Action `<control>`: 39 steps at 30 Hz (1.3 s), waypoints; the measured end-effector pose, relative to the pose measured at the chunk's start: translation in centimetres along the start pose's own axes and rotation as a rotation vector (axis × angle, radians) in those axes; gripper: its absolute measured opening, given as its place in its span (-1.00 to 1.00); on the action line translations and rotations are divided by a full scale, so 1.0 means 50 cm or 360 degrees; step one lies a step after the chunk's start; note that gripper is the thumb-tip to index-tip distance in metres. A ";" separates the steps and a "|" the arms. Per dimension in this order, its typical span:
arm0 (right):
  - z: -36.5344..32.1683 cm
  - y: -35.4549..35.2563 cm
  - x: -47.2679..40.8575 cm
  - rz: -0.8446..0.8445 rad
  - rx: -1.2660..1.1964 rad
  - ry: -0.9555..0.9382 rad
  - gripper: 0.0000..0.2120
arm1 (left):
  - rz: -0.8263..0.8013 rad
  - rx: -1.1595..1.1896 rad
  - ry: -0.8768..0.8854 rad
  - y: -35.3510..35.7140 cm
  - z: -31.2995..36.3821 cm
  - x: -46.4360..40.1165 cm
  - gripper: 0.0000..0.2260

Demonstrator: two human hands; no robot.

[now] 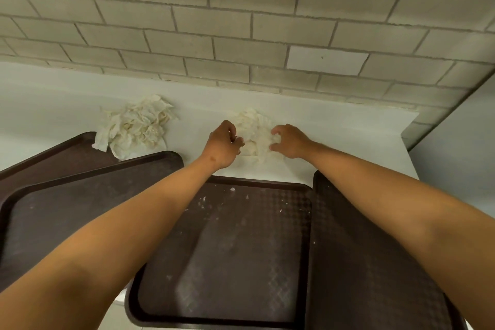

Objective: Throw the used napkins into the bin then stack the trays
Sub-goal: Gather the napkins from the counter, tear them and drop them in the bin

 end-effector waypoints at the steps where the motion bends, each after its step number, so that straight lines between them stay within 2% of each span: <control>1: 0.017 0.016 0.000 -0.0019 0.0030 0.0062 -0.47 | -0.0014 -0.0025 -0.0004 0.001 -0.005 0.002 -0.86; 6: 0.064 0.055 0.006 0.0099 0.0056 0.0109 -0.87 | -0.0088 -0.0090 0.0046 0.008 -0.013 0.008 -0.83; 13: -0.015 -0.035 0.024 0.0257 -0.0015 -0.0130 -0.84 | -0.0092 -0.0122 0.0135 0.001 0.009 0.003 -0.78; 20: -0.123 -0.094 0.059 0.0195 -0.0335 -0.0422 -0.76 | -0.0270 0.0395 0.0064 0.015 0.078 -0.006 -0.53; 25: -0.139 -0.110 0.061 0.0268 -0.0537 -0.0375 -0.64 | -0.0224 0.0345 0.0159 0.011 0.109 0.001 -0.76; 30: -0.126 -0.100 0.043 0.0220 -0.0397 -0.0368 -0.61 | -0.0077 0.0133 0.0101 0.002 0.076 -0.002 -0.89; 34: -0.098 -0.066 0.019 0.0178 -0.0222 -0.0314 -0.55 | -0.0086 0.0076 0.0004 -0.004 0.023 -0.008 -0.75; 39: -0.067 0.029 -0.001 0.0041 -0.0017 -0.0264 -0.57 | -0.0064 -0.0122 0.0027 -0.019 -0.018 0.000 -0.71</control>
Point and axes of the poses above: each hand's wrist, its own x-axis away from the middle knuckle, its own y-axis out of the palm, z = x × y, the point moved 10 cm from there along -x, towards the middle knuckle, and after that the axes turned 13 degrees about -x, right-handed, at the moved point
